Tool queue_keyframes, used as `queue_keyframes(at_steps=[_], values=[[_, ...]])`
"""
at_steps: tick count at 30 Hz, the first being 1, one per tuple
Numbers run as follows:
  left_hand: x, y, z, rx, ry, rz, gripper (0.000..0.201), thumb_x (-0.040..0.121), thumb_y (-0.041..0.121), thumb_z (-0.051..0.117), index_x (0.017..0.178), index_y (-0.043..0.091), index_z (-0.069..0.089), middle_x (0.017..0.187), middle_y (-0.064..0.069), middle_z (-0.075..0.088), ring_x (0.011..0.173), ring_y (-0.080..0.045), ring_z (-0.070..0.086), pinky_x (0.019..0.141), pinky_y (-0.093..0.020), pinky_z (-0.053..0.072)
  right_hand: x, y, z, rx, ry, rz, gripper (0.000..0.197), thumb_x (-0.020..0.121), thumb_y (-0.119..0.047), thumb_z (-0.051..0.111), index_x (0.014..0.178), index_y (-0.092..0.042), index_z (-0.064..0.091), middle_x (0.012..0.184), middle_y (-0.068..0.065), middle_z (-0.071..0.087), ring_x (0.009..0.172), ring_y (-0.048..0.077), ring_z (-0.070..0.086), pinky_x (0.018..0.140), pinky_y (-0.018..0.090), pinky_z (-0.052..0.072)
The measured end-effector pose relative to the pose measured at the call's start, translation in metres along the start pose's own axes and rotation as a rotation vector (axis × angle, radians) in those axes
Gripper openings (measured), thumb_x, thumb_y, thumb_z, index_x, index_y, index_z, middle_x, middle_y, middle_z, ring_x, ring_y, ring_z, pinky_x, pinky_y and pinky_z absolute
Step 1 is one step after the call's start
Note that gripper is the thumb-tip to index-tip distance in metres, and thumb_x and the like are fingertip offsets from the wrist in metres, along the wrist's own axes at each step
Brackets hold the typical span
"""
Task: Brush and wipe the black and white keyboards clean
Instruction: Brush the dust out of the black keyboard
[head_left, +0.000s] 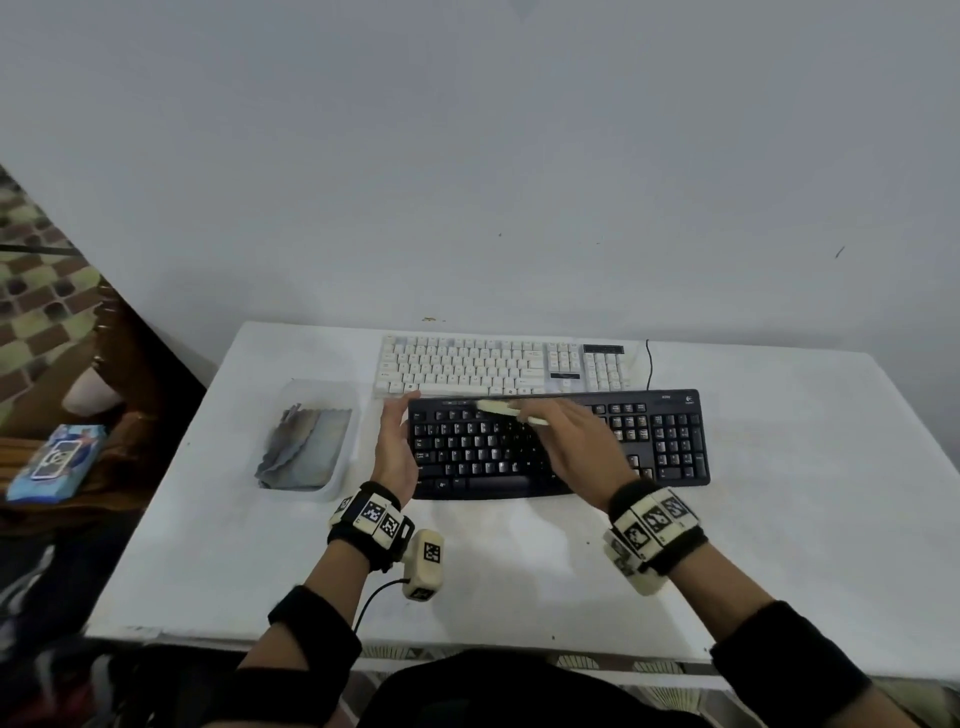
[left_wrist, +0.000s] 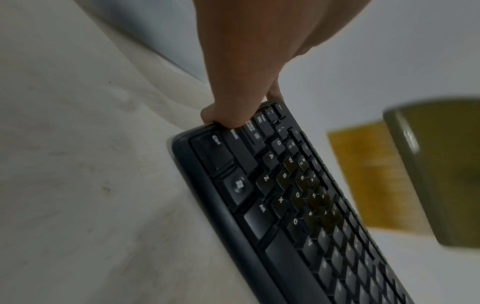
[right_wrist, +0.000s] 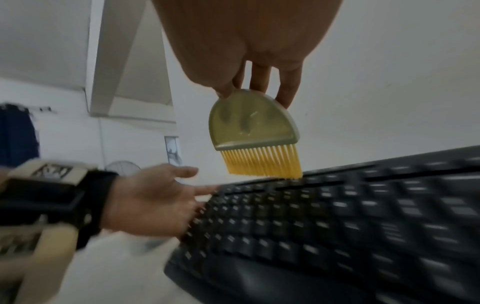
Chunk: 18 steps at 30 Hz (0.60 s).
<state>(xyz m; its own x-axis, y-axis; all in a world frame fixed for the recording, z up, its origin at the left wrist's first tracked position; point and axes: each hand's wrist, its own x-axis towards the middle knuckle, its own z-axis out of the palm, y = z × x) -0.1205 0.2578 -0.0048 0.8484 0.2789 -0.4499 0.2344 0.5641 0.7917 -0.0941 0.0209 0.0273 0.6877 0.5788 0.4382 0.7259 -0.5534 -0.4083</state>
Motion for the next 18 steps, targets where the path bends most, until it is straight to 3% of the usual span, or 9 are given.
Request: queue_keyframes(at_steps=[2, 4, 6, 9, 11, 14, 18], values=[[0.000, -0.001, 0.001, -0.006, 0.025, 0.004, 0.063, 0.092, 0.067, 0.047, 0.132, 0.021, 0.061, 0.123, -0.011, 0.066, 0.107, -0.026, 0.065, 0.090, -0.046, 0.054, 0.026, -0.018, 0.016, 0.120, -0.012, 0.051, 0.019, 0.103, -0.026, 0.040, 0.122, -0.028, 0.041, 0.104, 0.007, 0.071, 0.068, 0.005, 0.058, 0.060, 0.016, 0.047], [0.003, -0.003, -0.002, -0.007, 0.060, -0.014, 0.063, 0.106, 0.062, 0.027, 0.135, 0.015, 0.059, 0.132, -0.016, 0.064, 0.114, -0.028, 0.064, 0.095, -0.046, 0.052, 0.056, -0.031, 0.030, 0.207, 0.004, 0.090, 0.018, 0.106, -0.030, 0.037, 0.124, -0.028, 0.035, 0.093, 0.006, 0.068, 0.057, 0.010, 0.056, 0.045, 0.025, 0.050], [0.004, -0.004, -0.006, 0.002, 0.083, -0.048, 0.074, 0.104, 0.067, 0.024, 0.139, 0.010, 0.056, 0.135, -0.016, 0.064, 0.122, -0.029, 0.062, 0.103, -0.048, 0.049, 0.084, -0.039, 0.039, 0.247, 0.006, 0.114, 0.022, 0.108, -0.026, 0.040, 0.129, -0.025, 0.032, 0.082, 0.006, 0.066, 0.053, 0.019, 0.059, 0.045, 0.036, 0.052], [0.016, -0.016, -0.021, 0.025, 0.067, -0.114, 0.107, 0.083, 0.090, 0.039, 0.154, 0.010, 0.042, 0.152, -0.014, 0.051, 0.141, -0.030, 0.048, 0.120, -0.055, 0.032, 0.114, -0.043, 0.048, 0.262, -0.040, 0.100, 0.029, 0.107, -0.021, 0.043, 0.135, -0.015, 0.033, 0.072, 0.008, 0.060, 0.049, 0.019, 0.052, 0.047, 0.033, 0.043], [0.036, -0.032, -0.034, 0.002, 0.038, -0.115, 0.127, 0.066, 0.098, 0.048, 0.158, 0.012, 0.037, 0.160, -0.012, 0.042, 0.149, -0.028, 0.037, 0.125, -0.055, 0.022, 0.122, -0.042, 0.053, 0.257, -0.087, 0.072, 0.031, 0.107, -0.020, 0.042, 0.136, -0.016, 0.032, 0.073, 0.010, 0.060, 0.050, 0.021, 0.051, 0.048, 0.035, 0.043], [0.026, -0.023, -0.030, -0.005, 0.029, -0.081, 0.117, 0.073, 0.095, 0.040, 0.155, 0.011, 0.042, 0.155, -0.011, 0.049, 0.146, -0.028, 0.042, 0.125, -0.054, 0.025, 0.121, -0.034, 0.053, 0.196, -0.157, 0.052, 0.031, 0.106, -0.018, 0.043, 0.135, -0.018, 0.032, 0.069, 0.007, 0.057, 0.049, 0.019, 0.048, 0.046, 0.036, 0.040], [0.004, -0.006, -0.016, -0.014, 0.063, -0.059, 0.089, 0.098, 0.079, 0.021, 0.143, 0.010, 0.055, 0.136, -0.013, 0.065, 0.130, -0.030, 0.058, 0.113, -0.053, 0.041, 0.113, -0.013, 0.033, 0.106, -0.174, 0.046, 0.033, 0.105, -0.014, 0.045, 0.137, -0.016, 0.035, 0.063, -0.009, 0.046, 0.049, 0.008, 0.041, 0.047, 0.024, 0.029]])
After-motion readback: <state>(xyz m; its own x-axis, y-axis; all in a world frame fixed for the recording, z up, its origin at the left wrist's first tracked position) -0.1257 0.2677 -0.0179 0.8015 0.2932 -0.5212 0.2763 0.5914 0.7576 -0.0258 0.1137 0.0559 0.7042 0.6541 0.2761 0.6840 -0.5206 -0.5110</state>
